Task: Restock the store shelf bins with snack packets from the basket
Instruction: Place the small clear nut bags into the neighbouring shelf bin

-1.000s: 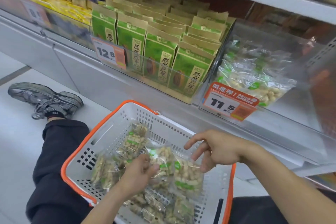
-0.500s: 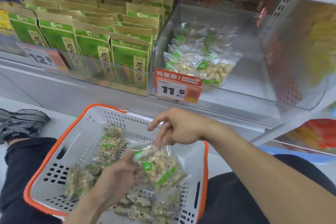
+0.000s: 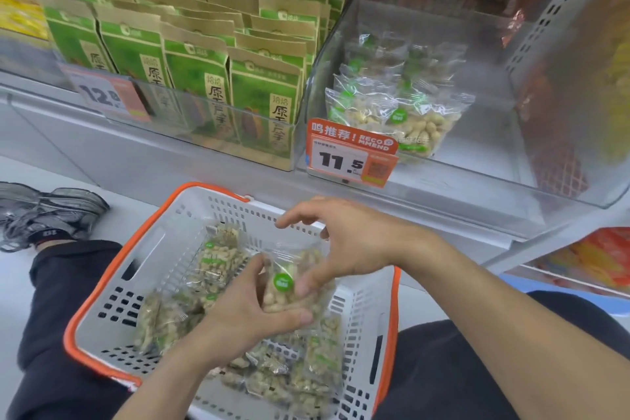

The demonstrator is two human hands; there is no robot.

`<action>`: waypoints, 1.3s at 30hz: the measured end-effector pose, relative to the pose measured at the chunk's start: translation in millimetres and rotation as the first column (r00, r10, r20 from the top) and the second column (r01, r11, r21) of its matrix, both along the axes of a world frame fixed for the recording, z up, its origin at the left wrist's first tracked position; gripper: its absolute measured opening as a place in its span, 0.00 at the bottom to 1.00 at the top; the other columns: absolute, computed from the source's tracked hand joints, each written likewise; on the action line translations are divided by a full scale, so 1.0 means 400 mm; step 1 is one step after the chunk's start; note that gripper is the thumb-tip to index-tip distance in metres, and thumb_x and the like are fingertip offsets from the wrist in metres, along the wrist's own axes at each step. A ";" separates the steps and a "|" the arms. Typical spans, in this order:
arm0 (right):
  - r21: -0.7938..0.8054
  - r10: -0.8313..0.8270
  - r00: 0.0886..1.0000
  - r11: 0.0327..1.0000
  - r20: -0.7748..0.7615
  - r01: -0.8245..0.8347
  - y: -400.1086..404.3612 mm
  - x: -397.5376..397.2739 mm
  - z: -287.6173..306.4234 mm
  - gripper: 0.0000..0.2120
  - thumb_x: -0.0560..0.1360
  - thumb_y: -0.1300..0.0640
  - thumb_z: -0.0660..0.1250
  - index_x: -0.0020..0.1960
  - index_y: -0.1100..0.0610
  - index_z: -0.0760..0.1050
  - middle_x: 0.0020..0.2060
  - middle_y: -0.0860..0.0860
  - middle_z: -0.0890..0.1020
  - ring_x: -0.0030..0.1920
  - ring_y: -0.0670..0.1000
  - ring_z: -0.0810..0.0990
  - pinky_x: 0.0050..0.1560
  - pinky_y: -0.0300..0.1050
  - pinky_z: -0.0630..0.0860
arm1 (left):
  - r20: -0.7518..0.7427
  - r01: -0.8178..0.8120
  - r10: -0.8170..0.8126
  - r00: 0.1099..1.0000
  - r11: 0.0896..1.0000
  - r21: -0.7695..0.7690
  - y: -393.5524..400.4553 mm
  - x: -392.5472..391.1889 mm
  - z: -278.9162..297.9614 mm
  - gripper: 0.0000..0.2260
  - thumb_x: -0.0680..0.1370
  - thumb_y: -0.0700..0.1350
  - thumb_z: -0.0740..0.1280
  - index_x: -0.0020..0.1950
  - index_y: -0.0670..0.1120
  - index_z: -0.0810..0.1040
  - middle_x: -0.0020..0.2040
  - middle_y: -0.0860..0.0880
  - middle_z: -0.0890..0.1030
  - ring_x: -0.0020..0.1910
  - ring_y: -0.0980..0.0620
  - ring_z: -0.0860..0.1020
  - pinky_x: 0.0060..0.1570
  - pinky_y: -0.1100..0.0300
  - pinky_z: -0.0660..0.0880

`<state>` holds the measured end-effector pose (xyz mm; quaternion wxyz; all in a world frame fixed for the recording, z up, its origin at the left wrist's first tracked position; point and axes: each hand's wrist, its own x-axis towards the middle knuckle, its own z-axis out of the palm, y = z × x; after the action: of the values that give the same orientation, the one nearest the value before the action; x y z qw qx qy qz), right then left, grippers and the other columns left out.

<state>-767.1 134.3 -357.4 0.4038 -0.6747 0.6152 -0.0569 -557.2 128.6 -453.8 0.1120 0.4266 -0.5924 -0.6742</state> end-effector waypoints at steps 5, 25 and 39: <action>0.130 0.116 0.990 0.986 -0.080 -0.105 0.010 0.000 0.032 0.53 0.56 0.40 0.84 0.75 0.37 0.60 0.72 0.38 0.68 0.70 0.43 0.68 0.70 0.50 0.70 | 0.050 0.074 -0.068 0.996 0.990 -0.120 0.001 -0.009 0.041 0.36 0.59 0.52 0.85 0.57 0.64 0.67 0.52 0.56 0.79 0.47 0.67 0.80 0.45 0.72 0.75; -0.258 -0.034 0.998 0.965 0.057 0.048 0.047 -0.111 0.158 0.31 0.56 0.41 0.85 0.52 0.45 0.74 0.45 0.45 0.82 0.42 0.44 0.81 0.40 0.50 0.79 | -0.336 -0.111 0.033 0.941 0.970 -0.216 -0.051 -0.086 0.206 0.43 0.52 0.65 0.82 0.60 0.44 0.79 0.54 0.46 0.85 0.53 0.48 0.84 0.48 0.62 0.80; -0.831 -0.238 0.868 0.262 0.437 0.490 0.126 -0.365 0.221 0.29 0.61 0.55 0.83 0.59 0.47 0.76 0.53 0.37 0.82 0.53 0.42 0.80 0.55 0.38 0.75 | -0.093 -0.081 -0.031 0.995 0.287 -0.955 -0.106 -0.298 0.337 0.14 0.78 0.44 0.66 0.63 0.44 0.76 0.63 0.49 0.74 0.68 0.52 0.69 0.68 0.60 0.65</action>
<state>-913.2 184.8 -269.1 -0.0057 -0.6085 0.5626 -0.5596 -676.3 86.2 -318.8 0.3825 0.2525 -0.8650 -0.2044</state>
